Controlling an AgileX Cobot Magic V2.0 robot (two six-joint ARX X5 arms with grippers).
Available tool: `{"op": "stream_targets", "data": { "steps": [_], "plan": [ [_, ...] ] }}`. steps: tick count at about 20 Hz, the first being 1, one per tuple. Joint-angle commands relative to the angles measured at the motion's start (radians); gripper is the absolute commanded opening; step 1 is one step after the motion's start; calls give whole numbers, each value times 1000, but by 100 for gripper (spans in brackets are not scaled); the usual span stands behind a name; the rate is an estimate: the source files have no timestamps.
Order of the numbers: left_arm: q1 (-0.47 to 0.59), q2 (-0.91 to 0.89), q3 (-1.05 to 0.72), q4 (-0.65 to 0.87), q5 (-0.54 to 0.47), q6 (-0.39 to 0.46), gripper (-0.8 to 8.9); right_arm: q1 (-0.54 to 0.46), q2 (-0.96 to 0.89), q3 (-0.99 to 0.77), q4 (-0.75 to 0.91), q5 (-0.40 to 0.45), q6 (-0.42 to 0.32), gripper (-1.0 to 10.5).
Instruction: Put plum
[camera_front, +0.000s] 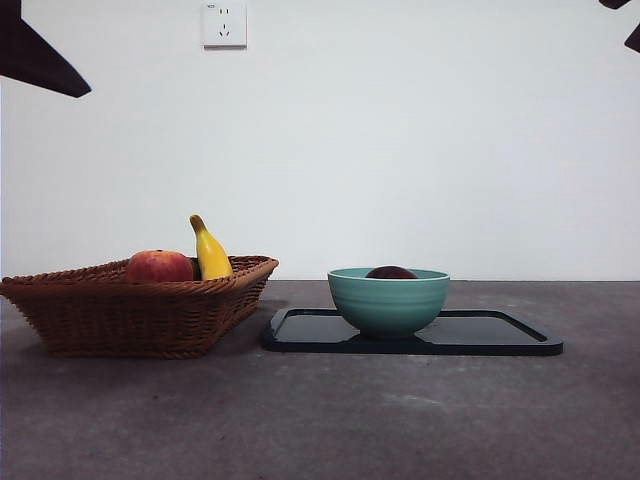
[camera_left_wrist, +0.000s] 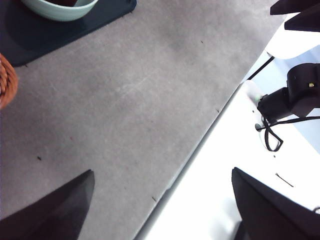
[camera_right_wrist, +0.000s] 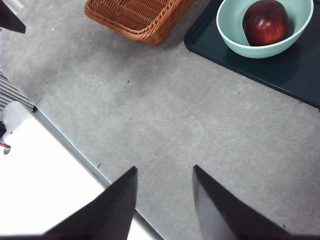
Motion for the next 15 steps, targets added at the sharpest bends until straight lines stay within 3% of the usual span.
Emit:
{"op": "stream_targets", "data": {
  "steps": [1, 6, 15],
  "plan": [
    [-10, 6, 8, 72, 6, -45, 436, 6, 6, 9, 9, -3, -11, 177],
    [-38, 66, 50, 260, -72, -174, 447, 6, 6, 9, 10, -3, -11, 177],
    [-98, 531, 487, 262, -220, -163, 446, 6, 6, 9, 10, -3, -11, 177]
  ]
}}
